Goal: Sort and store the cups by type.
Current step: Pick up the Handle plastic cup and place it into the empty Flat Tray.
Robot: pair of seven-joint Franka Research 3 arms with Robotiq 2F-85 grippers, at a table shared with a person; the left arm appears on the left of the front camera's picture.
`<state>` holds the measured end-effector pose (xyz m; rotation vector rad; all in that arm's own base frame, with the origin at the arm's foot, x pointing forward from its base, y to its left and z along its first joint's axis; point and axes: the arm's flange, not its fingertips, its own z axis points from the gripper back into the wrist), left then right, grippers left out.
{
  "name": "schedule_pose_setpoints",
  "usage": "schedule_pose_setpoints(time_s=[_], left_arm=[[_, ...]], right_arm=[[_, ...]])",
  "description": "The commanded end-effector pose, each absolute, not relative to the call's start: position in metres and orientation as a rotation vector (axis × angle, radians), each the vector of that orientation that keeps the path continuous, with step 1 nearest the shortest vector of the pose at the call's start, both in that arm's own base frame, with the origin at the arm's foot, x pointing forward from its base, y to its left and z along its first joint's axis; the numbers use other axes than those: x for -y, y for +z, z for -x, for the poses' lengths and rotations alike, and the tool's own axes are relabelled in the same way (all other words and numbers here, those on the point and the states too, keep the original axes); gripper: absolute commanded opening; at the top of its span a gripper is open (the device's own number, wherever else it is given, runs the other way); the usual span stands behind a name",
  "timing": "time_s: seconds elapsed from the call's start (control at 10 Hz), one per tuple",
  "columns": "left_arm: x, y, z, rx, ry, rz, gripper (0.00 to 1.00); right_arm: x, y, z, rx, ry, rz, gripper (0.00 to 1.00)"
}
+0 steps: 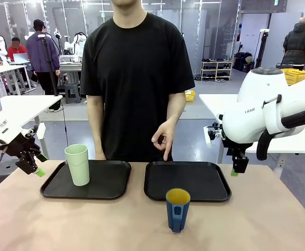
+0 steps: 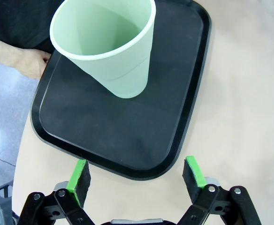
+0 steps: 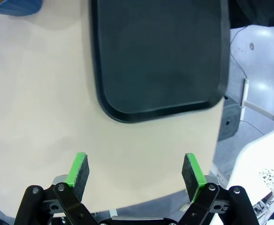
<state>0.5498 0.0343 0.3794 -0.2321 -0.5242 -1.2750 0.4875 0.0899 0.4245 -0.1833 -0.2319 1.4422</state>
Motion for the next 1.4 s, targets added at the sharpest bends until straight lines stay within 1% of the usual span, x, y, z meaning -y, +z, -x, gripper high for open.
schedule_pose_setpoints(time_s=[0.0,0.2,0.3,0.5,0.6,0.8,0.9,1.0,1.1,1.2,1.3], left_arm=[[-0.037,0.379,-0.553,0.553,-1.293,0.259,1.00],[-0.037,0.379,-0.553,0.553,-1.293,0.259,1.00],[-0.037,0.379,-0.553,0.553,-1.293,0.259,1.00],[-0.037,0.379,-0.553,0.553,-1.293,0.259,1.00],[-0.037,0.379,-0.553,0.553,-1.293,0.259,1.00],[-0.037,0.379,-0.553,0.553,-1.293,0.259,1.00],[-0.037,0.379,-0.553,0.553,-1.293,0.259,1.00],[-0.037,0.379,-0.553,0.553,-1.293,0.259,1.00],[-0.037,0.379,-0.553,0.553,-1.293,0.259,1.00],[-0.037,0.379,-0.553,0.553,-1.293,0.259,1.00],[-0.037,0.379,-0.553,0.553,-1.293,0.259,1.00]], right_arm=[[-0.086,0.410,-0.453,0.236,1.472,0.143,1.00],[-0.088,0.395,-0.417,0.214,1.484,0.142,1.00],[-0.092,0.389,-0.399,0.226,1.497,0.105,1.00],[-0.098,0.383,-0.375,0.224,1.514,0.062,1.00],[-0.100,0.380,-0.369,0.260,1.515,0.016,1.00],[-0.096,0.369,-0.372,0.339,1.527,-0.082,1.00],[-0.092,0.360,-0.375,0.408,1.534,-0.185,1.00],[-0.084,0.350,-0.379,0.444,1.537,-0.276,1.00],[-0.077,0.341,-0.385,0.527,1.522,-0.363,1.00],[-0.071,0.334,-0.388,0.602,1.535,-0.403,1.00],[-0.065,0.324,-0.392,0.671,1.498,-0.415,1.00]])
